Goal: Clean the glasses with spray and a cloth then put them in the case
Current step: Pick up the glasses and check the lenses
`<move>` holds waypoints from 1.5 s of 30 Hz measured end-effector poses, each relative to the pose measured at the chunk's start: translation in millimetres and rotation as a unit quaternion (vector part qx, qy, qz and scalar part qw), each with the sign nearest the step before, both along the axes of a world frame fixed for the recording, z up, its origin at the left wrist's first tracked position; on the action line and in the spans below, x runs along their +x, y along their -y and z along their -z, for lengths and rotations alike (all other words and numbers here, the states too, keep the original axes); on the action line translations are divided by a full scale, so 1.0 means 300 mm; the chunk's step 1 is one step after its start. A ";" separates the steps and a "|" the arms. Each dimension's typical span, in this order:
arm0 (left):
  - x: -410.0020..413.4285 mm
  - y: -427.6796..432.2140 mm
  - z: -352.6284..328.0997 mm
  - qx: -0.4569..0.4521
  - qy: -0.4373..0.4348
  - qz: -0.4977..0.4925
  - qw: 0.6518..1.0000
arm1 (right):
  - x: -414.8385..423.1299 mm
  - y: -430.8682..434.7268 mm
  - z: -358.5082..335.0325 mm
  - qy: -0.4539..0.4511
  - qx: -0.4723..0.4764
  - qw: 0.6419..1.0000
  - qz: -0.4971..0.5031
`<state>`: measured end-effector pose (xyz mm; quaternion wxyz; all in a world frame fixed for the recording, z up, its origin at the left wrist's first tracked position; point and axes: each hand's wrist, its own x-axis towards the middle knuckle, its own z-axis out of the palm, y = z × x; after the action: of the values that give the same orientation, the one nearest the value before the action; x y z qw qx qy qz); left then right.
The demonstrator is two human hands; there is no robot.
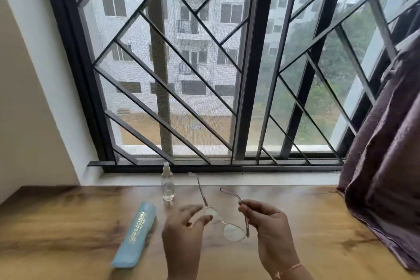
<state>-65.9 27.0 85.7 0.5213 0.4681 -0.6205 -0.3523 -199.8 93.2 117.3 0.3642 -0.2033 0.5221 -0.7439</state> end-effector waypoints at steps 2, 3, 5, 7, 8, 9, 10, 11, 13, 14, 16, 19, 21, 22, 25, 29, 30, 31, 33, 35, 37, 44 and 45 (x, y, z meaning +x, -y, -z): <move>-0.050 -0.045 0.024 -0.048 0.058 0.044 0.996 | 0.019 0.002 0.000 -0.001 0.015 1.000 0.002; -0.070 -0.059 0.040 -0.075 0.084 0.056 0.992 | 0.028 0.004 0.001 0.005 0.022 1.000 0.001; -0.106 -0.074 0.081 -0.112 0.104 0.060 0.986 | 0.042 0.007 0.002 0.028 0.035 0.999 -0.011; -0.123 -0.076 0.091 -0.126 0.109 0.068 0.984 | 0.053 0.005 -0.003 0.054 0.040 0.997 -0.027; -0.125 -0.073 0.092 -0.131 0.109 0.070 0.983 | 0.056 0.004 -0.004 0.068 0.037 0.996 -0.032; -0.126 -0.069 0.095 -0.134 0.106 0.073 0.983 | 0.057 0.003 -0.003 0.077 0.033 0.996 -0.035; -0.125 -0.066 0.091 -0.136 0.106 0.070 0.982 | 0.059 0.001 -0.003 0.079 0.030 0.996 -0.038; -0.123 -0.064 0.089 -0.136 0.108 0.065 0.983 | 0.061 -0.003 -0.002 0.073 0.029 0.996 -0.044; -0.116 -0.062 0.077 -0.125 0.108 0.070 0.984 | 0.061 -0.009 0.004 0.043 0.030 0.997 -0.051; -0.108 -0.064 0.068 -0.112 0.105 0.077 0.985 | 0.060 -0.013 0.004 0.018 0.032 0.998 -0.047; -0.088 -0.068 0.042 -0.070 0.091 0.098 0.989 | 0.040 -0.016 0.011 -0.038 0.032 0.999 -0.015; -0.069 -0.059 0.011 0.043 0.030 0.152 0.987 | -0.031 -0.009 0.063 -0.101 0.048 0.991 0.075; -0.056 -0.051 -0.009 0.113 -0.017 0.215 0.970 | -0.078 -0.005 0.105 -0.106 0.080 0.987 0.087; -0.052 -0.049 -0.022 0.132 -0.038 0.240 0.961 | -0.097 -0.004 0.126 -0.093 0.093 0.988 0.077; -0.053 -0.044 -0.033 0.181 -0.091 0.285 0.937 | -0.144 -0.004 0.173 -0.056 0.111 0.992 0.026; -0.044 -0.022 -0.008 0.229 -0.127 0.265 0.928 | -0.151 -0.018 0.184 -0.065 0.118 0.991 0.012; -0.035 -0.014 0.001 0.246 -0.150 0.256 0.923 | -0.151 -0.020 0.183 -0.065 0.116 0.991 0.017; -0.027 -0.007 0.010 0.262 -0.176 0.245 0.917 | -0.152 -0.022 0.183 -0.069 0.115 0.991 0.021; -0.012 0.013 0.032 0.290 -0.216 0.218 0.907 | -0.158 -0.025 0.187 -0.077 0.117 0.990 0.028; 0.000 0.032 0.045 0.306 -0.241 0.189 0.901 | -0.161 -0.026 0.195 -0.082 0.122 0.989 0.029; 0.004 0.055 0.071 0.318 -0.247 0.155 0.902 | -0.156 -0.025 0.205 -0.081 0.128 0.988 0.019; 0.002 0.110 0.173 0.320 -0.204 0.070 0.923 | -0.140 -0.014 0.253 -0.053 0.147 0.988 0.009; 0.002 0.118 0.195 0.320 -0.193 0.061 0.926 | -0.140 -0.011 0.259 -0.055 0.151 0.987 0.009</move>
<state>-65.2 -8.5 27.1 0.4310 0.4944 -0.3894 -0.6467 -241.8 96.5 39.6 0.3550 -0.1820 0.6491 -0.6477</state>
